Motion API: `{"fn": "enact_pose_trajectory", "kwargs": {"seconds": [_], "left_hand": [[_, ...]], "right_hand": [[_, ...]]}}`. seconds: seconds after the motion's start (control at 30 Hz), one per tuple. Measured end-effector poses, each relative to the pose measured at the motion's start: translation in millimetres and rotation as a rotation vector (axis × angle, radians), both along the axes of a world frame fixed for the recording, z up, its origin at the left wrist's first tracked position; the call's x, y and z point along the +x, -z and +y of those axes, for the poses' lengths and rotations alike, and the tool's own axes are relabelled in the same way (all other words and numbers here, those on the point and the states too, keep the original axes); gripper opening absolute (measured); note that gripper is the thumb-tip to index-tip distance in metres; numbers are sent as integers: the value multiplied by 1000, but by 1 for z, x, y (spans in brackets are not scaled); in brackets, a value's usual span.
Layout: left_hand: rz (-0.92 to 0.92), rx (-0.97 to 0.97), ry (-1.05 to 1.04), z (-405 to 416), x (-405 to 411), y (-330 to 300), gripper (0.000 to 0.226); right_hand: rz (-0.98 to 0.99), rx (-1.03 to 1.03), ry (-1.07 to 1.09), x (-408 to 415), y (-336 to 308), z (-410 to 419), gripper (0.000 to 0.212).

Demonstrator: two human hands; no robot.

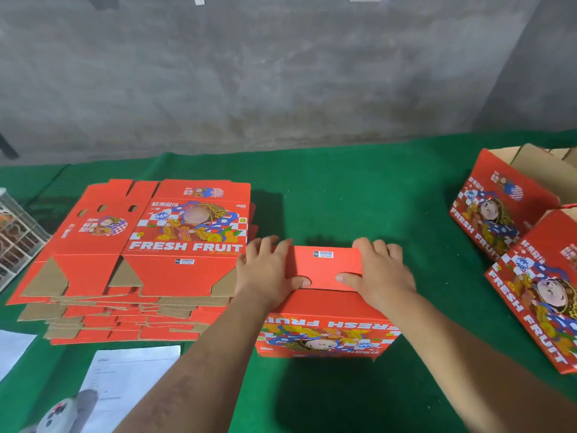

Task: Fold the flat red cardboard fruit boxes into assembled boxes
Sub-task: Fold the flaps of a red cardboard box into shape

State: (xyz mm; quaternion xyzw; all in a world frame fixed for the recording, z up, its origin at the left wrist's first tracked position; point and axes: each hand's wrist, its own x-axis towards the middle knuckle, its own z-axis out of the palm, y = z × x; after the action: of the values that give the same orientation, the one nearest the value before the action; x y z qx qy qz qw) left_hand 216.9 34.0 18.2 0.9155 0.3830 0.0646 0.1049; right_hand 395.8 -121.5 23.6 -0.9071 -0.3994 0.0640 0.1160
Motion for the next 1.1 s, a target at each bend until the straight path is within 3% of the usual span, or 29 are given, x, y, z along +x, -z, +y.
{"fn": "enact_pose_trajectory", "kwargs": {"seconds": [0.07,0.13,0.23,0.3,0.47,0.57,0.63,0.7,0.83,0.9,1.0,1.1], "left_hand": [[-295,-241,-42,7,-4,-2,90],[-587,-585,-256,9,-11,-6,78],[-621,-907,-460,-5,-18,-13,74],[-633,-890,-526,-21,-23,-21,67],[-795,-925,-565,-42,-29,-39,24],[-1099,-978,-510,-54,-30,-40,9],[-1311,-1033,-307,-59,-33,-31,30],[-1401,-996,-150,-56,-37,-22,49],[-1260,-1158,-113,-40,-43,-26,84],[-1039,-1237,-113,-39,-46,-31,78],[-834,-984,-100,-41,-50,-31,55],[-867,-861,-66,-41,-51,-21,52]], "right_hand": [[143,82,-19,5,-4,-6,68],[315,185,92,9,-10,-10,69],[717,329,319,7,-25,-14,65],[834,404,328,4,-31,-20,50],[772,627,343,7,-43,-40,26],[1080,752,540,17,-54,-53,23],[1351,682,555,21,-54,-62,34],[1430,618,459,25,-43,-72,43],[1322,611,117,29,-16,-86,56],[1289,632,39,28,-6,-88,64],[1217,661,-51,28,4,-90,61],[1096,660,-125,30,9,-90,49]]}}
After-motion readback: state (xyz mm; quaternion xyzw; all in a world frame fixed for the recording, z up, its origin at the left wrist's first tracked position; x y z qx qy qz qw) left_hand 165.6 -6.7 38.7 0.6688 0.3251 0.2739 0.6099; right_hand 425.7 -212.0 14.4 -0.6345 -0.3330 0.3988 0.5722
